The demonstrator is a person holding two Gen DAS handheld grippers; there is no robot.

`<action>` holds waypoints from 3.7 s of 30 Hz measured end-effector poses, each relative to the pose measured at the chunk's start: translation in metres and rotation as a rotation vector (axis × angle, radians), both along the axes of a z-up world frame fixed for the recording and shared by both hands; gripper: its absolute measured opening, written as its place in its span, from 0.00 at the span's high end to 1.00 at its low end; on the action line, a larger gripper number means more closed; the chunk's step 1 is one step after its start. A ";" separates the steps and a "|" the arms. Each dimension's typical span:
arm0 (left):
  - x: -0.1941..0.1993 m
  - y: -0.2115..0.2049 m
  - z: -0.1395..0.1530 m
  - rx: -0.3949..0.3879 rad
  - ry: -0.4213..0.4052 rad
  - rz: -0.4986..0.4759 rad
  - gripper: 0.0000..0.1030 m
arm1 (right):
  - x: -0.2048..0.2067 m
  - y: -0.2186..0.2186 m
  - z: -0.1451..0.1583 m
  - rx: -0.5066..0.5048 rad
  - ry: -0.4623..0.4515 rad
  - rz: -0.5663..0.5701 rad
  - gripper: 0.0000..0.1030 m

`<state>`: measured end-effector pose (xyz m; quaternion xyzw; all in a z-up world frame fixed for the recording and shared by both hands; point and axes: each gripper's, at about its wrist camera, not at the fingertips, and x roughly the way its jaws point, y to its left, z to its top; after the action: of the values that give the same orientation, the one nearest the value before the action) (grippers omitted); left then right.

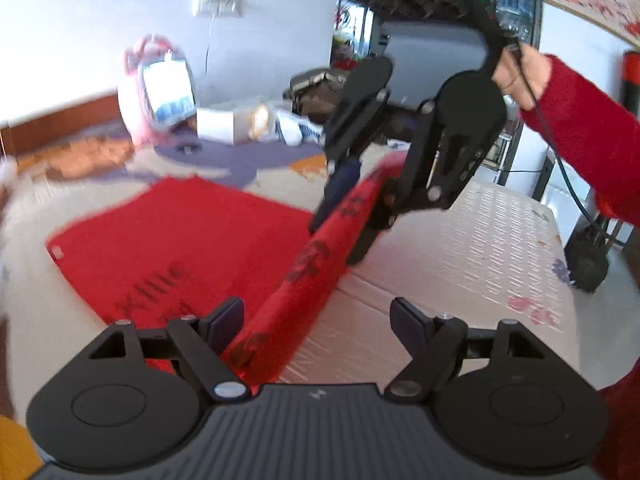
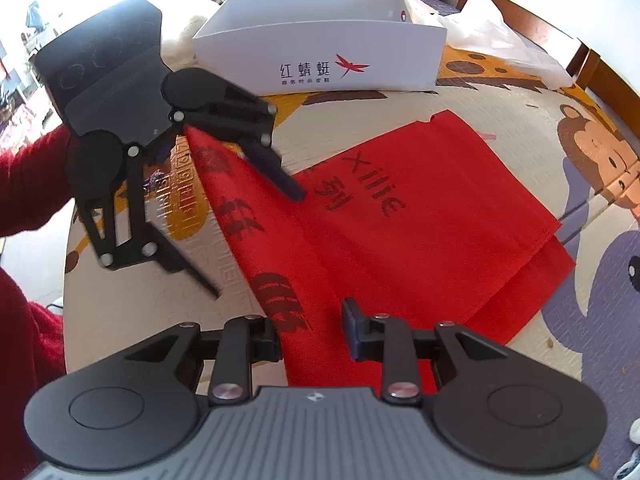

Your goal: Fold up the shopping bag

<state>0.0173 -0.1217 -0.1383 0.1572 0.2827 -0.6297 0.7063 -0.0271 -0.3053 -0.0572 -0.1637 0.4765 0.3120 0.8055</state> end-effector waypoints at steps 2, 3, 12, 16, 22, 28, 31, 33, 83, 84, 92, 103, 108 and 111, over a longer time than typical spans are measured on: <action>0.009 -0.004 -0.007 0.025 0.030 0.043 0.23 | -0.001 0.003 0.004 -0.020 -0.022 0.007 0.58; 0.012 -0.004 -0.008 0.023 0.045 0.050 0.23 | -0.001 0.002 0.004 -0.022 -0.025 0.008 0.57; 0.014 0.000 -0.009 0.014 0.064 0.050 0.23 | -0.086 0.014 -0.023 -0.287 -0.334 0.116 0.43; 0.010 0.002 -0.010 0.016 0.054 0.032 0.23 | -0.125 0.016 -0.043 -0.336 -0.459 0.162 0.43; 0.010 0.004 -0.011 0.012 0.058 0.037 0.23 | -0.147 0.007 -0.061 -0.451 -0.687 0.174 0.43; 0.003 0.005 -0.011 0.021 0.035 0.035 0.23 | -0.130 -0.001 -0.056 -0.386 -0.687 0.235 0.64; -0.004 0.011 -0.009 0.035 0.005 0.044 0.23 | -0.126 0.002 -0.054 -0.385 -0.650 0.266 0.75; -0.011 0.018 -0.007 0.033 -0.021 0.068 0.23 | -0.121 0.006 -0.055 -0.398 -0.598 0.314 0.77; -0.044 0.000 -0.012 0.072 -0.159 0.015 0.20 | -0.113 -0.022 -0.078 -0.054 -0.605 0.077 0.48; -0.044 0.000 -0.012 0.073 -0.156 0.017 0.20 | -0.116 -0.023 -0.080 -0.053 -0.623 0.068 0.45; -0.042 -0.002 -0.012 0.076 -0.148 0.025 0.18 | -0.126 -0.012 -0.085 -0.166 -0.757 0.016 0.21; -0.039 -0.002 -0.012 0.075 -0.135 0.027 0.16 | -0.139 -0.015 -0.083 -0.209 -0.811 0.083 0.22; -0.037 -0.002 -0.013 0.075 -0.130 0.026 0.16 | -0.140 -0.024 -0.080 -0.251 -0.791 0.117 0.32; -0.036 -0.002 -0.013 0.076 -0.127 0.028 0.14 | -0.136 -0.029 -0.081 -0.273 -0.766 0.135 0.55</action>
<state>-0.0189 -0.1241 -0.1514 0.2196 0.2632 -0.5972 0.7252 -0.1633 -0.3347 -0.1381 -0.4042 0.1675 0.2146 0.8732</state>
